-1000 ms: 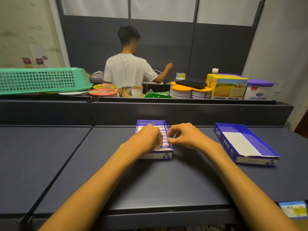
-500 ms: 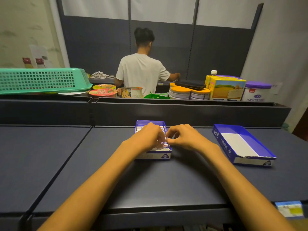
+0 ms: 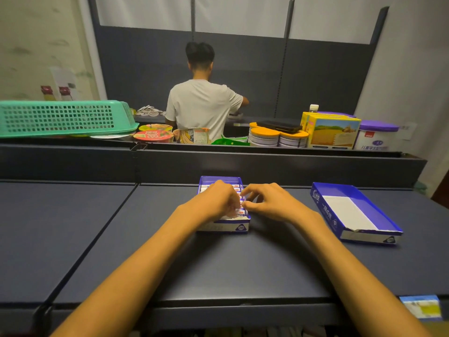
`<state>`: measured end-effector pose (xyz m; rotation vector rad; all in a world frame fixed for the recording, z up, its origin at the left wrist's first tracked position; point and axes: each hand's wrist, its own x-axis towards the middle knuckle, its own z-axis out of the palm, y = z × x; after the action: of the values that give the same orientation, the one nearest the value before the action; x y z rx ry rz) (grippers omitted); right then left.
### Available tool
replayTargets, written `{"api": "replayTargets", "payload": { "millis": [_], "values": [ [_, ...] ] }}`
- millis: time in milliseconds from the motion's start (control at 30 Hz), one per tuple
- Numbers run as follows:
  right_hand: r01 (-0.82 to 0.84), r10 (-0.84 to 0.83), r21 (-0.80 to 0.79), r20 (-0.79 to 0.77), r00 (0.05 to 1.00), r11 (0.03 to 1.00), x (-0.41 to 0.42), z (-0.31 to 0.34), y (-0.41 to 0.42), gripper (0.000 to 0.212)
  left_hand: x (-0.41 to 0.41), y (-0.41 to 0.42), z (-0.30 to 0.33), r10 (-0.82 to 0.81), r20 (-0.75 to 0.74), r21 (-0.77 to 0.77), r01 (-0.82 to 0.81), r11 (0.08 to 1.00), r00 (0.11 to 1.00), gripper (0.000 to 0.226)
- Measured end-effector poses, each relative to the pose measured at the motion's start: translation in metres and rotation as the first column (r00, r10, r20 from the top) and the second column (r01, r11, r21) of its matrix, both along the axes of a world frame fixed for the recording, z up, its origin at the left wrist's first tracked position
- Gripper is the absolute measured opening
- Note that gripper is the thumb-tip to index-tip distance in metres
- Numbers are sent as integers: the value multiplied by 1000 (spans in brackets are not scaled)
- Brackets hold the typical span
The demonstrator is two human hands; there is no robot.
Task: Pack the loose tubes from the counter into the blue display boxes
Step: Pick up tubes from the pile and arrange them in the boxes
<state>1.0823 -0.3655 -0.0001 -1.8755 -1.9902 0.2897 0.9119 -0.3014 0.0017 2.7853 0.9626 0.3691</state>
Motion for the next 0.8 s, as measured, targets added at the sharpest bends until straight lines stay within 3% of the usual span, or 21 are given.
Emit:
{"api": "replayTargets", "payload": {
  "millis": [167,267,433,633,800],
  "values": [
    [84,-76,139,-62,995,987,8,13,-9,39,-41,1,25,96,227,35,-107,994,969,26],
    [75,-58,193,-92,994,978,2,16,-8,41,-87,4,26,213,282,68,-241,968,935,28],
    [-27,35,231,-32,999,973,-46,20,-4,46,-153,-2,20,377,186,135,-404,905,907,41],
    [-168,127,259,169,977,951,-126,22,1,46,-209,-23,19,477,65,209,-479,852,876,52],
    [-234,183,212,235,955,949,-210,15,9,53,-283,-42,13,537,18,237,-525,817,844,56]
  ]
}}
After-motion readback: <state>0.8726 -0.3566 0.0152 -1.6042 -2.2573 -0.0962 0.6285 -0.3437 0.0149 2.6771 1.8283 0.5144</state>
